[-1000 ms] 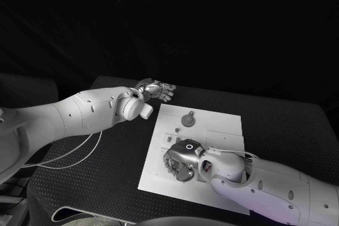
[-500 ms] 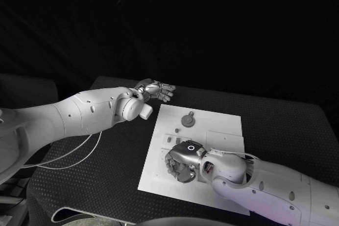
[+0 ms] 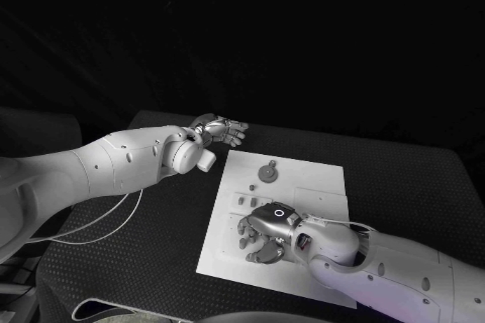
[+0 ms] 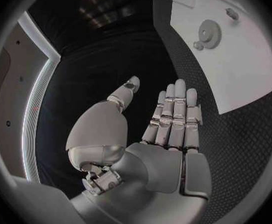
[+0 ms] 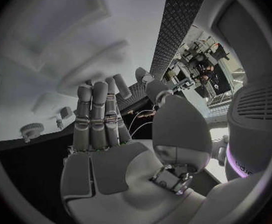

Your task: Assemble the parts on the task board

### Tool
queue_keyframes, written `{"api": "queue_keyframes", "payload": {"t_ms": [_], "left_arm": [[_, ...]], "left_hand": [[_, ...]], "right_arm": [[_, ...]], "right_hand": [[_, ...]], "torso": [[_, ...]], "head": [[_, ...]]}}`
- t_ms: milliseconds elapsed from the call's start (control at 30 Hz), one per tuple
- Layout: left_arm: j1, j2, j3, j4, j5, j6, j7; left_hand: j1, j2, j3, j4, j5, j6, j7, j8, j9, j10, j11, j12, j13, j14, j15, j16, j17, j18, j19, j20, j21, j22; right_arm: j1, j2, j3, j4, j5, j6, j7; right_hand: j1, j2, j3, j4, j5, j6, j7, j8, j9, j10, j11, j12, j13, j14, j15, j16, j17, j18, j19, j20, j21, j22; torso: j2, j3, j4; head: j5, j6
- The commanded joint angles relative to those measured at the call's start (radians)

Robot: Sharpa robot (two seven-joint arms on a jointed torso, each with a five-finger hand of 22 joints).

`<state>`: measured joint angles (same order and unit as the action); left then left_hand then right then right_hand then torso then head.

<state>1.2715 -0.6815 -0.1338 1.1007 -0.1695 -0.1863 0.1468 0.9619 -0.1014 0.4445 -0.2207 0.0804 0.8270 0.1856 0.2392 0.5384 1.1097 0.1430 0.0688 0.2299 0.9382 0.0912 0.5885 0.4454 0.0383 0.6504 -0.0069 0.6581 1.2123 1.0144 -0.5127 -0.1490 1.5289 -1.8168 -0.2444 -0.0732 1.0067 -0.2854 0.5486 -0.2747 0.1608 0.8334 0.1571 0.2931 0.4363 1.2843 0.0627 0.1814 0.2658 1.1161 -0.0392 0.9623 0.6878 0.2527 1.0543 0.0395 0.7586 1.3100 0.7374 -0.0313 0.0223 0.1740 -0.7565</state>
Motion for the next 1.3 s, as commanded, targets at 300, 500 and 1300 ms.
{"api": "queue_keyframes", "payload": {"t_ms": [300,500,1300], "left_arm": [[0.001,-0.003,0.001,0.002,-0.002,0.01,0.006],[0.001,-0.006,0.001,0.0,-0.002,0.009,0.006],[-0.001,-0.003,0.0,-0.016,0.0,0.017,0.007]], "left_hand": [[0.002,0.008,-0.003,0.0,-0.002,0.001,-0.004,0.007,-0.001,0.004,0.002,0.0,-0.002,0.006,0.002,-0.007,0.002,0.017,0.007,0.0,-0.006,0.002],[0.002,0.007,-0.003,0.0,-0.001,0.001,-0.004,0.007,-0.001,0.004,0.002,0.0,-0.002,0.006,0.002,-0.007,0.003,0.017,0.007,0.0,-0.006,0.002],[0.002,0.008,-0.003,0.001,-0.001,0.001,-0.005,0.008,-0.002,0.004,0.002,0.0,-0.003,0.007,0.002,-0.009,0.005,0.017,0.007,0.0,-0.007,0.003]], "right_arm": [[0.029,-0.062,0.023,0.057,0.077,-0.081,0.034],[0.055,-0.134,0.074,0.106,0.261,-0.091,0.08],[0.16,-0.412,0.066,0.088,0.969,0.378,-0.258]], "right_hand": [[0.027,0.003,-0.01,0.016,-0.017,0.002,-0.004,0.004,-0.002,-0.011,0.001,-0.011,0.01,-0.005,-0.002,0.027,-0.006,0.009,0.002,-0.004,0.012,0.016],[0.035,0.004,-0.015,0.028,-0.017,0.001,-0.008,0.005,-0.005,-0.041,0.01,-0.029,0.01,-0.001,0.004,0.058,-0.002,0.009,0.012,-0.01,0.034,0.02],[-0.087,0.095,-0.009,0.264,-0.07,0.099,-0.046,0.052,0.119,-0.164,-0.064,0.96,0.736,0.043,-0.068,0.403,0.257,0.009,0.088,-0.11,0.347,0.014]], "torso": [[0.0,0.0003,-0.0002],[0.001,0.0017,-0.0004],[-0.01,0.0075,-0.0137]], "head": [[-0.009,0.01],[-0.017,0.017],[-0.071,0.028]]}}
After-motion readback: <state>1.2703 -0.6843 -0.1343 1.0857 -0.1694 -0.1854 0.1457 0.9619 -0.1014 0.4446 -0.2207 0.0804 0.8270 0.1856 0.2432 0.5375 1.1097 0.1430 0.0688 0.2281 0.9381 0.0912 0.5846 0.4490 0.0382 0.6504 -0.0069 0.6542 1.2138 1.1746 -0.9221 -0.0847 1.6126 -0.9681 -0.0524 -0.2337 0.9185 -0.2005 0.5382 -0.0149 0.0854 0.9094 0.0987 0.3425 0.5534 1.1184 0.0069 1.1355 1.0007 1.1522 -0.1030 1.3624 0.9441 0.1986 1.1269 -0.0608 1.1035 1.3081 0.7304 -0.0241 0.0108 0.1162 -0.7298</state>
